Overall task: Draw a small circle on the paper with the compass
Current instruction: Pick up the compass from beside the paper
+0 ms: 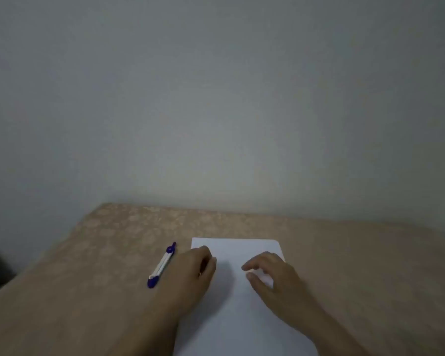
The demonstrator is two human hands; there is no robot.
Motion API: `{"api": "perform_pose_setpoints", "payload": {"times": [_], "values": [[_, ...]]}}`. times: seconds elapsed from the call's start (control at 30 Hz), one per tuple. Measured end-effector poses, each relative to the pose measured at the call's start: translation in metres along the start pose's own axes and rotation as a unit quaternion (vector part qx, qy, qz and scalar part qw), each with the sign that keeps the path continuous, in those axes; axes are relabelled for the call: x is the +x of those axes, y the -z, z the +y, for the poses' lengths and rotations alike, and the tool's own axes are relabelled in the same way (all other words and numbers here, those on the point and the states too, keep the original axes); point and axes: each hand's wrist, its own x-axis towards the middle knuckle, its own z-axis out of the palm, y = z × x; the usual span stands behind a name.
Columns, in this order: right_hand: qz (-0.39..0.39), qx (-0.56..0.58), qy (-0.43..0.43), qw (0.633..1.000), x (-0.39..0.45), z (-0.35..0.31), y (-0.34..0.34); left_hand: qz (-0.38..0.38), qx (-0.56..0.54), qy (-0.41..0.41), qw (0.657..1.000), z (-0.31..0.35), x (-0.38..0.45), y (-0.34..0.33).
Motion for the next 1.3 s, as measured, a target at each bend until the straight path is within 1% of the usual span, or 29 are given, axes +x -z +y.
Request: {"api": "perform_pose_setpoints", "payload": {"times": [0.07,0.17,0.2,0.3,0.33,0.4,0.47,0.53,0.73,0.8,0.87,0.93,1.0,1.07,1.1,1.17,1.2,1.23,1.3], "values": [[0.004,-0.048,0.029,0.998,-0.001,0.004,-0.008,0.047,0.05,-0.005,0.998,-0.01,-0.002,0.005],[-0.028,-0.114,0.072,0.99,-0.008,0.008,-0.018,0.063,0.107,-0.001,0.992,-0.025,-0.003,0.016],[-0.027,-0.131,0.089,0.987,-0.008,0.009,-0.02,0.069,0.123,0.007,0.99,-0.028,-0.001,0.019],[-0.022,-0.145,0.101,0.984,-0.008,0.01,-0.019,0.091,0.159,0.052,0.982,-0.039,0.003,0.028],[-0.017,-0.146,0.105,0.984,-0.008,0.011,-0.02,0.089,0.176,0.066,0.978,-0.044,0.003,0.031],[-0.02,-0.144,0.104,0.984,-0.008,0.011,-0.021,0.063,0.203,0.096,0.972,-0.055,0.003,0.035],[-0.016,-0.141,0.106,0.984,-0.008,0.012,-0.022,0.03,0.202,0.123,0.971,-0.062,0.004,0.038],[-0.018,-0.136,0.103,0.985,-0.008,0.013,-0.022,0.013,0.184,0.136,0.973,-0.065,0.005,0.038],[-0.024,-0.138,0.094,0.986,-0.008,0.014,-0.024,0.021,0.16,0.154,0.975,-0.065,0.006,0.034],[-0.027,-0.139,0.089,0.986,-0.008,0.012,-0.022,0.04,0.156,0.147,0.976,-0.06,0.005,0.032],[-0.025,-0.141,0.089,0.986,-0.008,0.009,-0.021,0.076,0.124,0.114,0.983,-0.051,0.004,0.03],[-0.012,-0.125,0.081,0.989,-0.008,0.005,-0.019,0.093,0.076,0.043,0.992,-0.04,0.003,0.026],[0.024,-0.072,0.063,0.995,-0.009,0.0,-0.017,0.079,0.04,-0.039,0.995,-0.025,-0.002,0.019],[0.064,0.034,0.002,0.997,-0.008,-0.006,-0.014,0.062,0.039,-0.126,0.989,-0.01,-0.007,0.012],[0.065,0.122,-0.045,0.989,-0.006,-0.009,-0.011,0.06,0.043,-0.164,0.984,-0.004,-0.009,0.008],[0.044,0.303,-0.122,0.944,-0.004,-0.015,-0.006,0.056,0.037,-0.21,0.975,0.004,-0.013,0.002],[0.038,0.35,-0.142,0.925,-0.004,-0.015,-0.004,0.053,0.032,-0.223,0.973,0.006,-0.014,0.0],[0.035,0.373,-0.153,0.915,-0.004,-0.015,-0.003,0.051,0.032,-0.235,0.97,0.007,-0.016,-0.002],[0.033,0.383,-0.158,0.91,-0.004,-0.015,-0.001,0.053,0.048,-0.261,0.963,0.008,-0.018,-0.004]]}}
